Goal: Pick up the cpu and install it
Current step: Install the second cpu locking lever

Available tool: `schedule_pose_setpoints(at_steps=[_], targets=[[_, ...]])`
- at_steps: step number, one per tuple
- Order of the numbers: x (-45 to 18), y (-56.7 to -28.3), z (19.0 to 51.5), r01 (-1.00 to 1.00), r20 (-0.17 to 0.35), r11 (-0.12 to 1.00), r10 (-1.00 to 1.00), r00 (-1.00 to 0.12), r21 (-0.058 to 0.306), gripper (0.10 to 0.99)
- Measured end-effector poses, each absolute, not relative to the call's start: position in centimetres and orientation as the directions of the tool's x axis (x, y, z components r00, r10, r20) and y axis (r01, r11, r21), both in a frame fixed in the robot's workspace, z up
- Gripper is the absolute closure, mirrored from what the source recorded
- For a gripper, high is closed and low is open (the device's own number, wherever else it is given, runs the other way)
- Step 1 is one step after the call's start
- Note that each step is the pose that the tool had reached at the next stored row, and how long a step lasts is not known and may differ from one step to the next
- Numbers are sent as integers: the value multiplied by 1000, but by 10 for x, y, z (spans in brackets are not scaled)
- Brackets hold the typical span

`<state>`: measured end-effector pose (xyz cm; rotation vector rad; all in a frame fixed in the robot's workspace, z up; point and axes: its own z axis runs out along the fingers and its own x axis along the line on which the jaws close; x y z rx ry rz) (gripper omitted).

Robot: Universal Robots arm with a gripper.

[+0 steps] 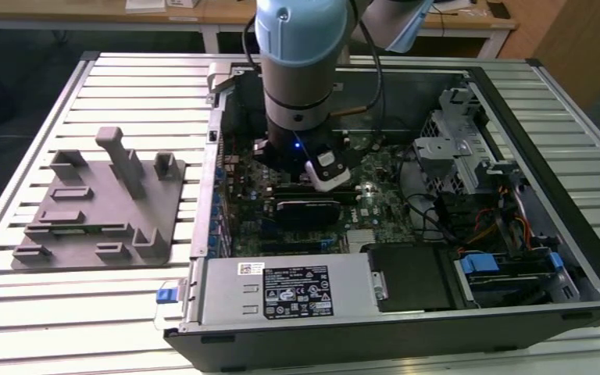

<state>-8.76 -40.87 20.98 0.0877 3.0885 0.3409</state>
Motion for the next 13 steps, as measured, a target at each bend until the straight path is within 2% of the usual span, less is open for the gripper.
schedule_pose_setpoints(at_steps=[13], targets=[[-73, -386, 210, 53, -30, 985, 58, -998, 167, 980]])
